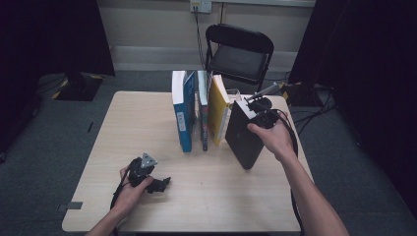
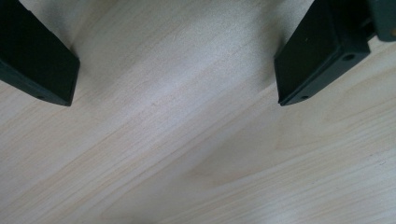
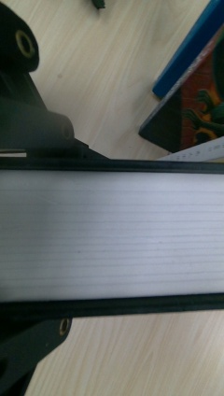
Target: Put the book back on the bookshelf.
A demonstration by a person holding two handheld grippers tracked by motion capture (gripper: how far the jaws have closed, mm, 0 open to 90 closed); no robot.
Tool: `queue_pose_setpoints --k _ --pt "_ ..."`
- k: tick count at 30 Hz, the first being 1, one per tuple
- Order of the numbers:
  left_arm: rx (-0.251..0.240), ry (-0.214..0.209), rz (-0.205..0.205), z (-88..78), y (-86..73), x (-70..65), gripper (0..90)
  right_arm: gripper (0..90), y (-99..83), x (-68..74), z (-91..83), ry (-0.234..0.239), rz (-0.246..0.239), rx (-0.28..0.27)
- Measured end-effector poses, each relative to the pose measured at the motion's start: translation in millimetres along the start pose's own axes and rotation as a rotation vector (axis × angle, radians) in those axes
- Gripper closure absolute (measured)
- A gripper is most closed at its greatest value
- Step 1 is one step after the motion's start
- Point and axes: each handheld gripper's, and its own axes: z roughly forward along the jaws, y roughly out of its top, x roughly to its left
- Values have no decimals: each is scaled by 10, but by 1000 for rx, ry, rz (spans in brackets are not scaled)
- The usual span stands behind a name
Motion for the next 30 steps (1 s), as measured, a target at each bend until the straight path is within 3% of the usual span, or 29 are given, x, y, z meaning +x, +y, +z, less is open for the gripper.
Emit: queue_pose_setpoints --k 24,30 --pt "-4 -1 -6 3 -1 -3 0 537 554 43 157 -68 62 -10" --pt "-5 -2 -6 3 -1 -3 0 537 664 57 237 -54 89 -10"
